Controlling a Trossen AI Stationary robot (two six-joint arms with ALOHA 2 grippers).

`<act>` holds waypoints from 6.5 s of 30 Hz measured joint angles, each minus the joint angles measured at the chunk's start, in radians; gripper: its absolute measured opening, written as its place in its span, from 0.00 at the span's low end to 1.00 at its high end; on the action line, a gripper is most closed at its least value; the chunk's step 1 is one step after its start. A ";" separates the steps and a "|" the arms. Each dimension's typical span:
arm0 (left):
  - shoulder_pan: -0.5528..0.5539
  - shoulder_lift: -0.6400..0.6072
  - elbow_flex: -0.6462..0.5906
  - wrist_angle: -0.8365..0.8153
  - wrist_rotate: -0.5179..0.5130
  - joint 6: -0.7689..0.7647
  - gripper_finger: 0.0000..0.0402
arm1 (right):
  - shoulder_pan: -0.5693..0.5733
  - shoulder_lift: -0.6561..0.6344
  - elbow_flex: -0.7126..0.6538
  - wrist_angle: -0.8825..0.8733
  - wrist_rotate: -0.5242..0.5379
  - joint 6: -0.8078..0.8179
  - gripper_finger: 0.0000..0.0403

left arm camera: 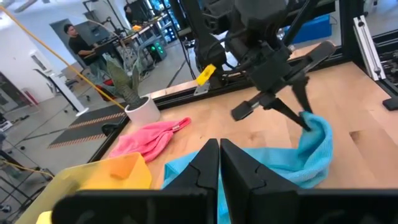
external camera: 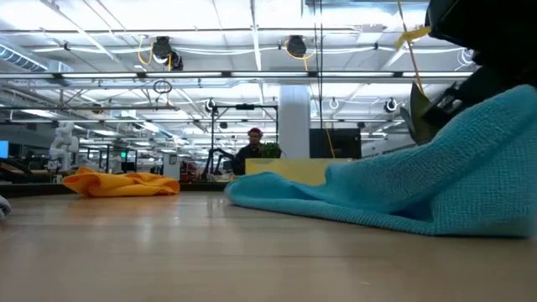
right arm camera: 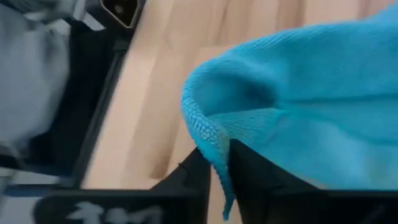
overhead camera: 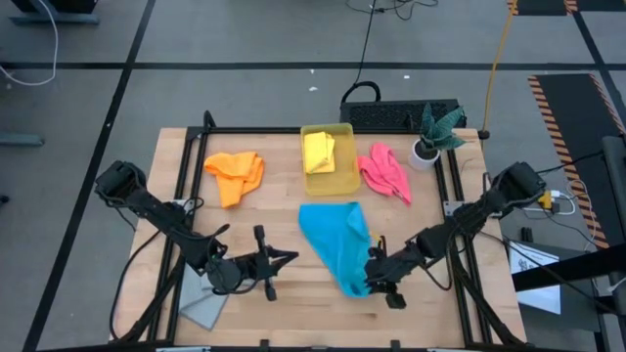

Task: Fold microfiber towels
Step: Fold the blue microfiber towel

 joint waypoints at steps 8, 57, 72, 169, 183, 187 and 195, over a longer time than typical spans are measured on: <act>0.000 0.000 0.000 -0.005 0.003 -0.021 0.05 | -0.008 -0.131 0.001 -0.172 -0.189 0.215 0.37; 0.063 0.000 0.000 -0.069 0.140 -0.102 0.05 | -0.263 0.144 0.208 -0.525 0.714 -0.458 0.02; 0.063 0.000 0.000 -0.068 0.140 -0.104 0.05 | -0.280 0.114 0.173 -0.394 0.393 -0.340 0.21; 0.362 0.214 0.001 -0.070 0.494 -0.302 0.44 | -0.033 -0.296 -0.289 0.181 0.397 -0.225 0.05; 0.375 0.215 0.001 -0.361 0.712 -0.669 0.33 | -0.033 -0.296 -0.299 0.179 0.390 -0.118 0.23; 0.357 0.218 0.001 -0.301 0.784 -0.648 0.27 | -0.033 -0.296 -0.299 0.179 0.390 -0.118 0.24; 0.405 0.257 -0.002 -0.333 0.733 -0.728 0.19 | -0.031 -0.297 -0.299 0.184 0.390 -0.118 0.24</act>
